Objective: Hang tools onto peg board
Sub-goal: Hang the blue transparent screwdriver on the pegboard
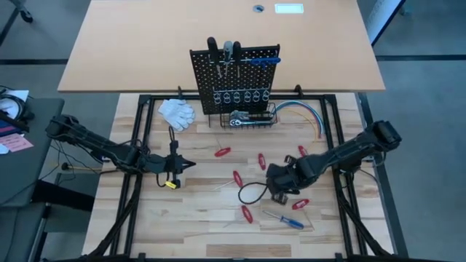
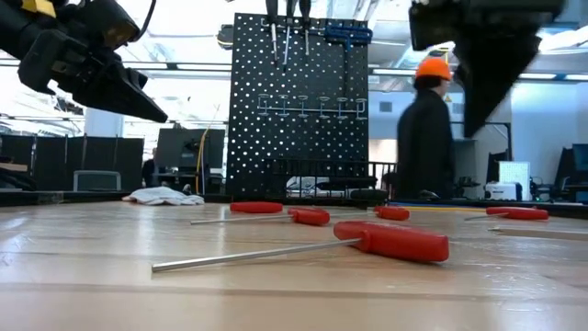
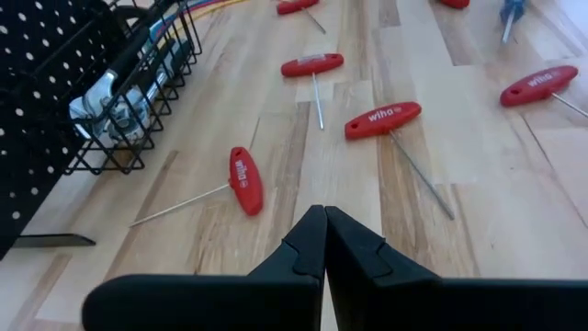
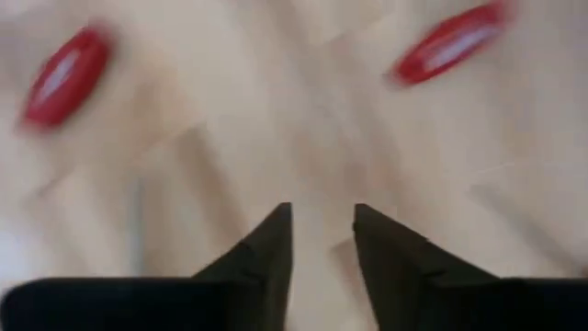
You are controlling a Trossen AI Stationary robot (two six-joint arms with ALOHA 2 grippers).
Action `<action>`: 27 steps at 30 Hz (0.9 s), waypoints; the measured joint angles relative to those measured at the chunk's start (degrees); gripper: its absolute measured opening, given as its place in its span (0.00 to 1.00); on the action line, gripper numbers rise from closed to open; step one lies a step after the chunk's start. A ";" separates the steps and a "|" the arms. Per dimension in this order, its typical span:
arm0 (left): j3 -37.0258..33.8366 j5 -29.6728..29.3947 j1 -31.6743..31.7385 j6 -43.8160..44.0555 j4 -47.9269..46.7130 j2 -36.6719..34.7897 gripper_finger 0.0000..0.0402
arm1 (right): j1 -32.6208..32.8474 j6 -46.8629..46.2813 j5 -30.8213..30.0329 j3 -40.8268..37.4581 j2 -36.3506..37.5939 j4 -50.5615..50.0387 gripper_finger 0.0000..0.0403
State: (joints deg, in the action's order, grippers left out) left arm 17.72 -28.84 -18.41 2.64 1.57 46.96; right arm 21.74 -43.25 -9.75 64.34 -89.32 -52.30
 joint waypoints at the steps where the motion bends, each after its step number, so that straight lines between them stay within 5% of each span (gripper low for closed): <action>1: 0.00 -0.02 0.00 0.00 0.10 0.00 0.00 | 0.54 1.26 2.77 -0.43 -0.07 1.24 0.35; 7: 0.00 -0.24 0.00 -2.61 0.25 0.00 0.00 | 5.01 10.48 9.99 -1.47 -3.90 15.18 0.52; 16: 0.00 0.49 1.85 -16.29 7.88 0.00 0.00 | 6.51 4.20 12.08 3.89 -17.29 17.15 0.58; 22: 0.00 4.71 3.95 -18.27 8.95 0.00 0.00 | 6.28 2.73 14.90 11.55 -24.87 12.74 0.53; 27: 0.00 6.90 4.39 -17.61 9.11 0.00 0.00 | 6.73 2.72 14.52 16.50 -28.83 6.54 0.36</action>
State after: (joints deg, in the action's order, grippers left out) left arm 17.72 -21.94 -14.02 -14.98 10.69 46.96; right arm 28.47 -40.53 4.77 80.85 -118.15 -45.76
